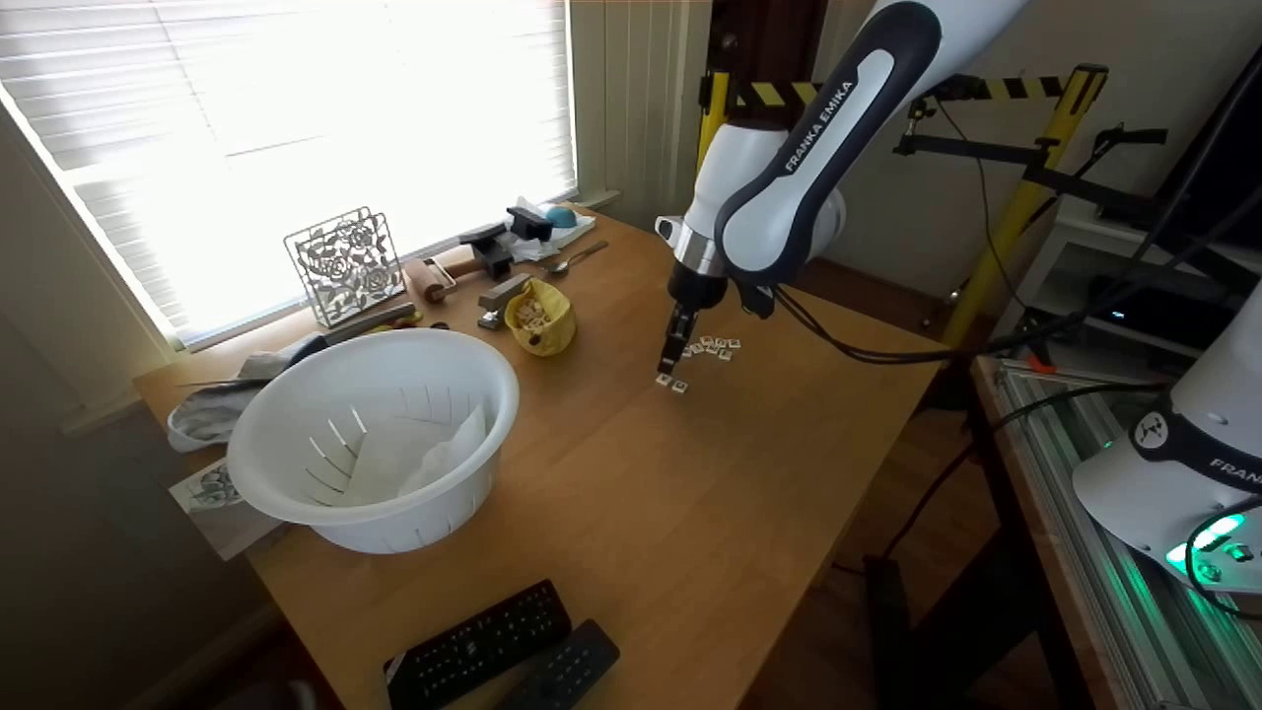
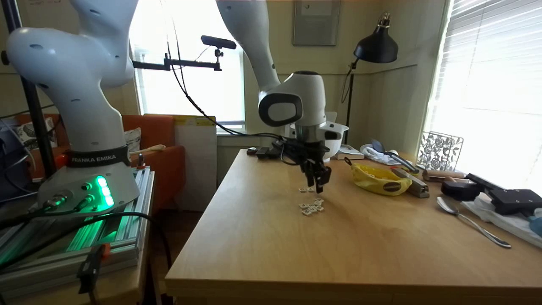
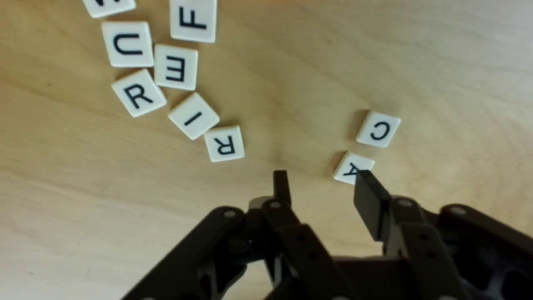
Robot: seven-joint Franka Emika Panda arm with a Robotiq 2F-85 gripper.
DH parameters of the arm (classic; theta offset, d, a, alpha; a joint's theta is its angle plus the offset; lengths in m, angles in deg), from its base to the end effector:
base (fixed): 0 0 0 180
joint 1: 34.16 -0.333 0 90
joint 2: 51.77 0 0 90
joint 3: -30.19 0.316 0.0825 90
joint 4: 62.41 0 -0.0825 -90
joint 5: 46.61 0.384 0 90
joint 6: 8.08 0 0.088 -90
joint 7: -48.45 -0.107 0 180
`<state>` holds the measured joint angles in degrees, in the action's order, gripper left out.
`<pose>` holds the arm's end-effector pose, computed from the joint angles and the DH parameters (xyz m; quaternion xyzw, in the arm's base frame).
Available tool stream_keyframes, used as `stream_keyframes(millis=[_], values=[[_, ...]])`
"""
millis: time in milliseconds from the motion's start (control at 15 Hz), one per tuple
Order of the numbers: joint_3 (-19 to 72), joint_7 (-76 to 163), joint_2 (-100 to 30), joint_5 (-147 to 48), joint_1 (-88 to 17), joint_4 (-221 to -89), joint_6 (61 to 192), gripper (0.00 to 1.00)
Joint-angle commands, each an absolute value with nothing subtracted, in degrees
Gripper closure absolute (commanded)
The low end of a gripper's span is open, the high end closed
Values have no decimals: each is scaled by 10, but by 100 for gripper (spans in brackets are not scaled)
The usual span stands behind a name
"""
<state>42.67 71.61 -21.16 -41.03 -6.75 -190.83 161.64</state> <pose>0.5350 -0.1456 0.1511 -0.9931 -0.0045 -0.1130 0.0315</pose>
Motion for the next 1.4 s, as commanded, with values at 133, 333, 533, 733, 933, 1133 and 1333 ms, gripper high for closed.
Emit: stream_keyframes(millis=[133,333,533,733,933,1133,1333], values=[[471,734,-196,-395,-41,-1898,1624,98],[468,740,-191,-407,-46,-1897,1620,100],[461,751,-184,-417,-50,-1895,1622,100],[453,758,-180,-424,-53,-1892,1618,100],[427,738,-188,-425,-69,-1897,1614,100],[392,702,-196,-420,-95,-1902,1613,100],[353,633,-203,-407,-131,-1905,1604,100]])
